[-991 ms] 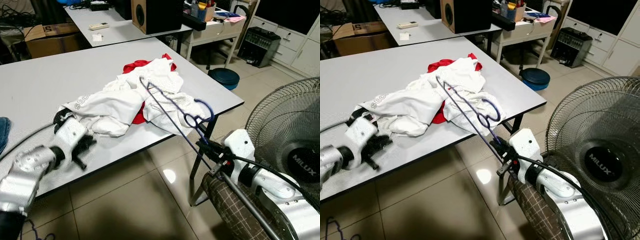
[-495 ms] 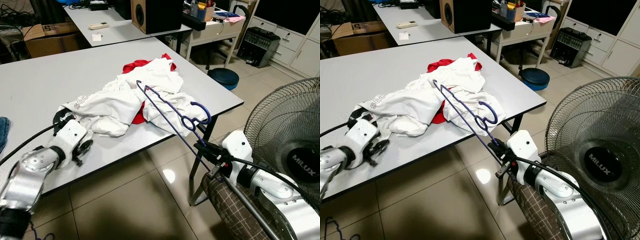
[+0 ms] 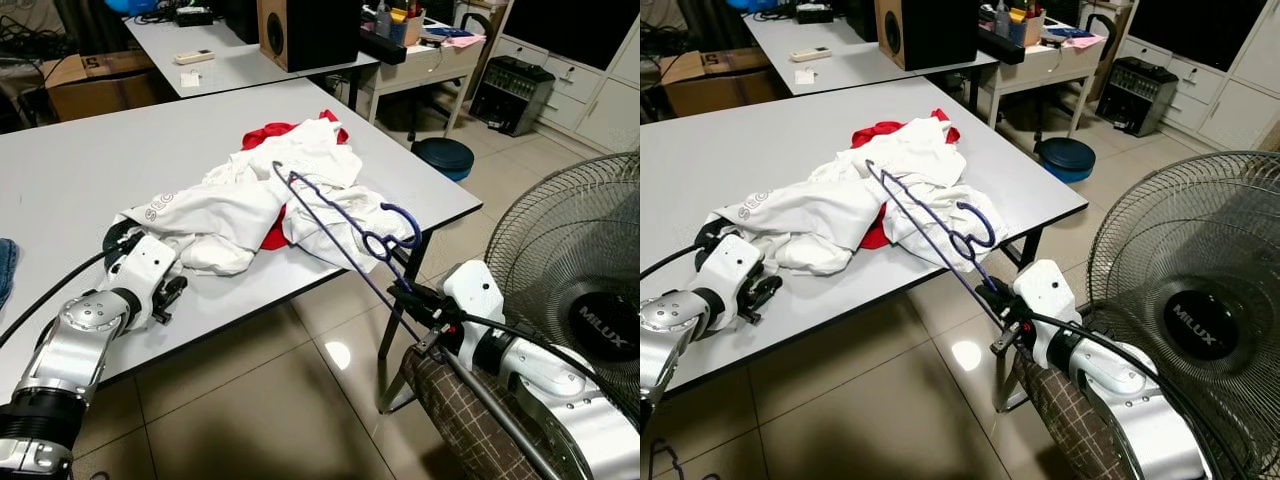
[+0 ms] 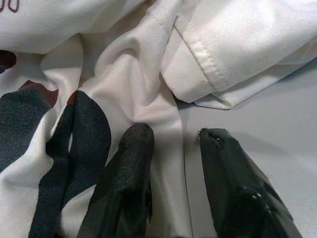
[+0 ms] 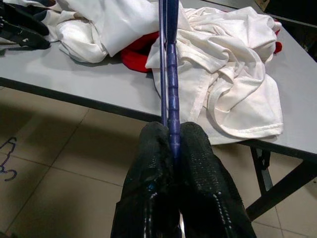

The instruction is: Hang hanger

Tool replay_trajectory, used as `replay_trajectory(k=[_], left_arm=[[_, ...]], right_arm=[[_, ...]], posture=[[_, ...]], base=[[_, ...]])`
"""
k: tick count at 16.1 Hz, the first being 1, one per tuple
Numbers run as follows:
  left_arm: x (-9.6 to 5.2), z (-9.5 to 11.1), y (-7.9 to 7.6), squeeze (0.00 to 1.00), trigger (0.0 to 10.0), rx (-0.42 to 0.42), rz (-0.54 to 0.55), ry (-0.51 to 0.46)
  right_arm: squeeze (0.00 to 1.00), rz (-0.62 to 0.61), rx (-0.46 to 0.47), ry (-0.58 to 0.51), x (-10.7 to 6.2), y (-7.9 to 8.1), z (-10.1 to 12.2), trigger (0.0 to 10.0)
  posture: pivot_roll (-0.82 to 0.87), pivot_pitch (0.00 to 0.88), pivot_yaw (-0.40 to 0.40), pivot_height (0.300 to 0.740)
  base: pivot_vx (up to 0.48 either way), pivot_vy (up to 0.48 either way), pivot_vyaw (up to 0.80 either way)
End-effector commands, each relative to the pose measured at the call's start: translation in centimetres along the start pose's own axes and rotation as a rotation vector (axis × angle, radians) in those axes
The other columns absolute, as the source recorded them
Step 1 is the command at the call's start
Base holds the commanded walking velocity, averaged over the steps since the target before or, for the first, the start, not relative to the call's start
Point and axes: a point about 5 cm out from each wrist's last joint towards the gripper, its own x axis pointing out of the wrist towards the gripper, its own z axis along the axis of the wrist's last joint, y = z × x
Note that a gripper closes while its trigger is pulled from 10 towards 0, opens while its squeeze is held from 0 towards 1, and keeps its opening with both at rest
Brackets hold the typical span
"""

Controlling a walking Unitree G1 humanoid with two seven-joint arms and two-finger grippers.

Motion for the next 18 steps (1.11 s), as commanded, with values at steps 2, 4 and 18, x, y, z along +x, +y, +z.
replay_trajectory(k=[2,4,18], left_arm=[[0.3,-2.3,-0.9,0.0,0.0,-0.016,-0.039,0.139],[0.3,-2.9,-1.3,0.0,0.0,-0.049,-0.062,0.171],[-0.9,-2.0,-0.4,0.0,0.0,-0.256,-0.068,0.036]], right_arm=[[0.0,-0.011,-0.023,-0.011,-0.2,-0.2,0.4,10.0],[0.0,-0.01,-0.024,-0.009,-0.2,-0.3,0.4,10.0],[0.0,-0.002,-0.024,-0.01,-0.1,-0.4,0.5,10.0]], posture=[[-0.04,0.0,-0.017,0.74],[-0.04,0.0,-0.019,0.74],[-0.03,0.0,-0.033,0.74]], base=[[0.0,0.0,0.0],[0.0,0.0,0.0],[0.0,0.0,0.0]])
